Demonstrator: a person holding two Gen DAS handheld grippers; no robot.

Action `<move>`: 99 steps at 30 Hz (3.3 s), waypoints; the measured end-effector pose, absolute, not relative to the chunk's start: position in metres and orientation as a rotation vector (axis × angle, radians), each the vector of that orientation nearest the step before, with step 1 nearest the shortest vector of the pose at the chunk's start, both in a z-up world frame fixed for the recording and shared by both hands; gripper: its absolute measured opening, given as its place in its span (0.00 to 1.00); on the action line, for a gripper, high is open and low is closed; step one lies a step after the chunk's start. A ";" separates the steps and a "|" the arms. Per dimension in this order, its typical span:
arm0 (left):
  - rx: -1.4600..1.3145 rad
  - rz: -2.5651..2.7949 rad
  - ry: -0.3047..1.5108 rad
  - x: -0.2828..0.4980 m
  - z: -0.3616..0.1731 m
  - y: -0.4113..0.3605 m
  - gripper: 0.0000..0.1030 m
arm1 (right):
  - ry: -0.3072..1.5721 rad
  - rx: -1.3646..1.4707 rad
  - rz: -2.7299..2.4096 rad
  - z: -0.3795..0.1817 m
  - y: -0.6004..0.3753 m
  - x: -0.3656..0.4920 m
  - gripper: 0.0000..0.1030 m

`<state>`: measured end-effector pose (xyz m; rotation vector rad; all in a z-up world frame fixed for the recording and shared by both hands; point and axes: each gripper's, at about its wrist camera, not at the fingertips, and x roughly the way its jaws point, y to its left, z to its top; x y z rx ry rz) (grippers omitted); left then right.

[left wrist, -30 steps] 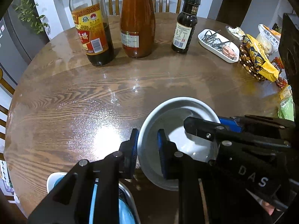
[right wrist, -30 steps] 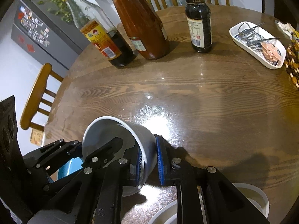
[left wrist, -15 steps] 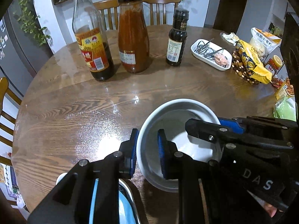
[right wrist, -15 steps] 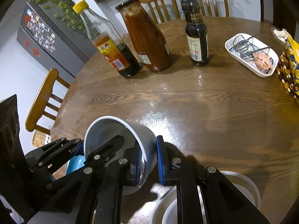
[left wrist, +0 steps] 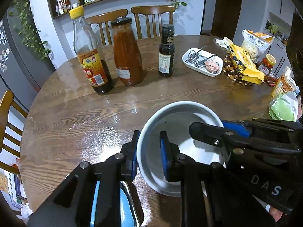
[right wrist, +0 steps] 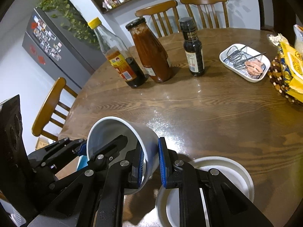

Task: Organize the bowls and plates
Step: 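Lift the white ramekin and carry it over the nested white bowls, then lower the white ramekin into the medium white bowl with both grippers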

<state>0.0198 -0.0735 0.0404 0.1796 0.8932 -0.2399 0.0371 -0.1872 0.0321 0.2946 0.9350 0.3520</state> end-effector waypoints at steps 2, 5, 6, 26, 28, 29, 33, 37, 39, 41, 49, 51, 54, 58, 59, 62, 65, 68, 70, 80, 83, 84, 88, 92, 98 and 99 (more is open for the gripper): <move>0.186 -0.249 0.881 0.014 0.044 -0.077 0.18 | 0.921 0.296 0.345 0.036 -0.190 0.031 0.16; 0.193 -0.259 0.872 0.010 0.046 -0.082 0.18 | 0.909 0.295 0.336 0.039 -0.194 0.025 0.16; 0.195 -0.263 0.870 0.009 0.047 -0.083 0.18 | 0.905 0.295 0.332 0.040 -0.196 0.022 0.16; 0.234 -0.377 0.867 -0.014 0.051 -0.128 0.18 | 0.886 0.326 0.238 0.048 -0.237 -0.016 0.16; 0.240 -0.384 0.875 -0.015 0.049 -0.132 0.18 | 0.893 0.329 0.234 0.046 -0.241 -0.018 0.16; 0.241 -0.387 0.879 -0.016 0.047 -0.134 0.18 | 0.896 0.330 0.232 0.045 -0.243 -0.019 0.16; 0.245 -0.390 0.892 -0.020 0.043 -0.140 0.18 | 0.909 0.329 0.227 0.041 -0.249 -0.023 0.16; 0.244 -0.385 0.899 -0.023 0.040 -0.146 0.18 | 0.916 0.334 0.229 0.038 -0.255 -0.027 0.16; 0.239 -0.382 0.904 -0.024 0.039 -0.148 0.18 | 0.919 0.339 0.231 0.035 -0.258 -0.027 0.16; 0.241 -0.379 0.910 -0.026 0.036 -0.152 0.18 | 0.925 0.340 0.233 0.033 -0.261 -0.028 0.16; 0.241 -0.369 0.932 -0.032 0.027 -0.163 0.18 | 0.952 0.340 0.245 0.024 -0.272 -0.034 0.16; 0.243 -0.362 0.933 -0.034 0.026 -0.166 0.18 | 0.955 0.336 0.251 0.023 -0.275 -0.036 0.16; 0.240 -0.351 0.938 -0.035 0.024 -0.168 0.18 | 0.962 0.330 0.262 0.021 -0.277 -0.037 0.16; 0.230 -0.330 0.943 -0.037 0.022 -0.170 0.18 | 0.969 0.319 0.282 0.020 -0.279 -0.036 0.16; 0.227 -0.323 0.945 -0.037 0.021 -0.171 0.18 | 0.970 0.317 0.287 0.019 -0.279 -0.036 0.16; 0.217 -0.307 0.948 -0.039 0.019 -0.172 0.18 | 0.976 0.307 0.305 0.018 -0.280 -0.036 0.16; 0.206 -0.292 0.954 -0.039 0.017 -0.173 0.18 | 0.982 0.294 0.322 0.017 -0.281 -0.035 0.16; 0.198 -0.276 0.957 -0.041 0.014 -0.173 0.18 | 0.989 0.282 0.342 0.014 -0.280 -0.034 0.16; 0.197 -0.269 0.960 -0.041 0.013 -0.173 0.18 | 0.989 0.279 0.351 0.012 -0.280 -0.035 0.16; 0.171 -0.258 0.998 -0.036 0.003 -0.173 0.18 | 1.018 0.273 0.380 0.004 -0.282 -0.029 0.16; 0.174 -0.259 1.014 -0.033 -0.001 -0.173 0.18 | 1.031 0.274 0.384 0.000 -0.282 -0.026 0.16; 0.175 -0.260 1.019 -0.032 -0.002 -0.174 0.18 | 1.033 0.273 0.384 -0.001 -0.281 -0.025 0.16; 0.172 -0.264 1.038 -0.028 -0.007 -0.174 0.18 | 1.047 0.265 0.382 -0.005 -0.281 -0.021 0.16; 0.165 -0.266 1.057 -0.023 -0.011 -0.175 0.18 | 1.065 0.264 0.379 -0.009 -0.282 -0.016 0.16; 0.162 -0.265 1.080 -0.018 -0.016 -0.176 0.18 | 1.084 0.257 0.378 -0.012 -0.283 -0.009 0.16; 0.163 -0.265 1.080 -0.017 -0.016 -0.176 0.18 | 1.085 0.255 0.379 -0.012 -0.283 -0.009 0.16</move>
